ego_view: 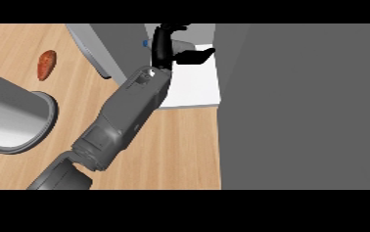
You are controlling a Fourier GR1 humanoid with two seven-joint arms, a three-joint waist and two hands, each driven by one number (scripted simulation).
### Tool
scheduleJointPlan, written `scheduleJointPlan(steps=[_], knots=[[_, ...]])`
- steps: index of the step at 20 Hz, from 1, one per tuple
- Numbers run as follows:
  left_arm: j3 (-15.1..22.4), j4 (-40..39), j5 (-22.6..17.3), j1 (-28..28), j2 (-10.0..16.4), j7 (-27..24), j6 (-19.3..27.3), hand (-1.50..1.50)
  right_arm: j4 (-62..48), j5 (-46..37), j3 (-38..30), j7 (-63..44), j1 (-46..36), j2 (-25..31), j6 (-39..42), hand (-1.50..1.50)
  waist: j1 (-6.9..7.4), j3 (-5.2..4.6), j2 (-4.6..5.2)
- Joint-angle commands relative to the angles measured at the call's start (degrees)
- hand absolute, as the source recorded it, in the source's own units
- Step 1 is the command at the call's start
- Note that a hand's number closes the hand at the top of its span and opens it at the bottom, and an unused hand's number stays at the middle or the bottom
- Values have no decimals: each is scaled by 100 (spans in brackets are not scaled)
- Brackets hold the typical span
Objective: Pick up the bottled water, place it into the cabinet and close the cabinet
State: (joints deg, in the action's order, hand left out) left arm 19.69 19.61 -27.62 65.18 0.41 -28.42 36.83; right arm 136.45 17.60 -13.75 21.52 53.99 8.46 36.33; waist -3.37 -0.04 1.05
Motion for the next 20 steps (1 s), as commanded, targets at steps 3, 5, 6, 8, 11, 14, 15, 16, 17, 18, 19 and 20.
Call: scheduleJointPlan(steps=[3, 5, 6, 8, 11, 14, 15, 16, 17, 18, 19, 20], knots=[[-112, -470, -25, 335, -40, -39, 25, -150, 475, 589, -172, -195, 124, 60, 46, -150, -78, -1, -4], [-314, -438, -135, 318, -40, -95, -182, -150, 546, 725, -245, -256, 227, 87, 52, -150, 2, -3, -24], [-348, -447, -140, 434, -40, -152, -268, -150, 319, 348, 74, -281, -140, -97, -101, -150, 31, -1, -10], [-457, -518, -138, 593, 70, -189, -554, -150, 501, 387, 97, -432, -172, -71, -199, -150, 65, -3, -2], [-560, -148, -267, 367, -40, -554, -675, -150, 683, 529, -46, -419, 53, -91, -190, -150, 113, -5, -49], [-778, 82, -463, 439, 13, -496, -1221, -150, 566, 304, 38, -261, 110, -126, -35, -150, 161, -4, -86], [-586, 268, -578, -23, -40, -731, -1391, -150, 731, 294, 225, -507, 33, -166, -189, -150, 122, -7, -68], [-731, 227, -458, 91, -15, -755, -1466, -150, 641, 410, -108, -304, 221, -50, 7, -150, 188, -3, -95], [-427, 519, -651, -87, -40, -573, -1416, -150, 644, 509, -124, -469, -12, 64, -101, -150, 144, -3, -93], [-479, 624, -611, -79, -40, -434, -1454, -150, 1048, 622, -8, -450, 483, -142, -67, -150, 192, -6, -134], [-275, 776, -746, -197, -41, -502, -1434, -150, 1151, 399, 187, -620, 287, -75, -123, -150, 132, -7, -104], [-248, 822, -767, -174, -41, -470, -1411, -150, 911, 658, -64, -547, 117, 55, -131, -150, 154, -3, -96]])
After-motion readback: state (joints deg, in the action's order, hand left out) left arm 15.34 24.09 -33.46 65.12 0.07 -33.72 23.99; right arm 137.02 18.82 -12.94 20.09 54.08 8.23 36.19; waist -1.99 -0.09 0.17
